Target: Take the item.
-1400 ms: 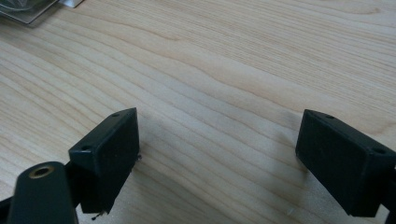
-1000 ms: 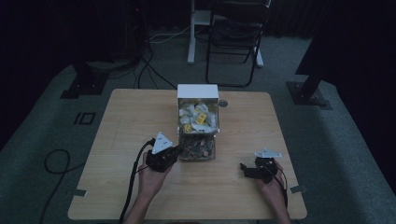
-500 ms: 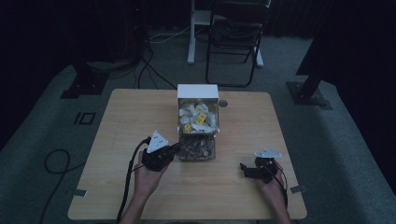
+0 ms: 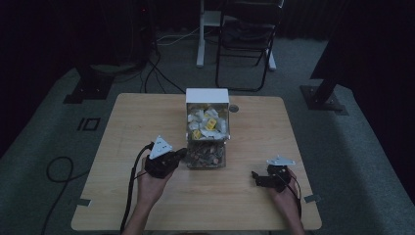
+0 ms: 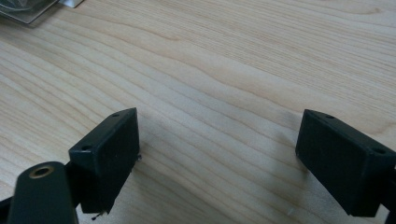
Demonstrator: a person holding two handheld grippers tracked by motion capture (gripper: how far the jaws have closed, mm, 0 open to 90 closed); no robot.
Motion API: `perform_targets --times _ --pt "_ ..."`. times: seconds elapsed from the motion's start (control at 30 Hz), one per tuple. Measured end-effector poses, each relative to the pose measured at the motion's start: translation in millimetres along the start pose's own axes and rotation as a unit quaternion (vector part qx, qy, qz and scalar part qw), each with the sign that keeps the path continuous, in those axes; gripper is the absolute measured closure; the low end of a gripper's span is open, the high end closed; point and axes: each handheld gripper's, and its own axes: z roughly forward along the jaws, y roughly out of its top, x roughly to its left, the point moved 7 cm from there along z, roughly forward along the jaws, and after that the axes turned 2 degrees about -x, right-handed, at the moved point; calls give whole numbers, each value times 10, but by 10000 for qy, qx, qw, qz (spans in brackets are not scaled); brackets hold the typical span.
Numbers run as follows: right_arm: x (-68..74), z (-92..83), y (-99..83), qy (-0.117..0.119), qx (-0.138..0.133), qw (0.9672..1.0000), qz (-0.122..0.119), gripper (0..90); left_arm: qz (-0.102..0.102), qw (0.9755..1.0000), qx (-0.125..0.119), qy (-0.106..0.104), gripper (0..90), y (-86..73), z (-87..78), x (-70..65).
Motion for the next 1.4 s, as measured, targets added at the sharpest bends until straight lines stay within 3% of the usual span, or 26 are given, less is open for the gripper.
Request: perform_targets --times 1.4 --pt "0 0 0 -1 0 10000 1 133 -133 9996 -86 254 900 29 -211 336"
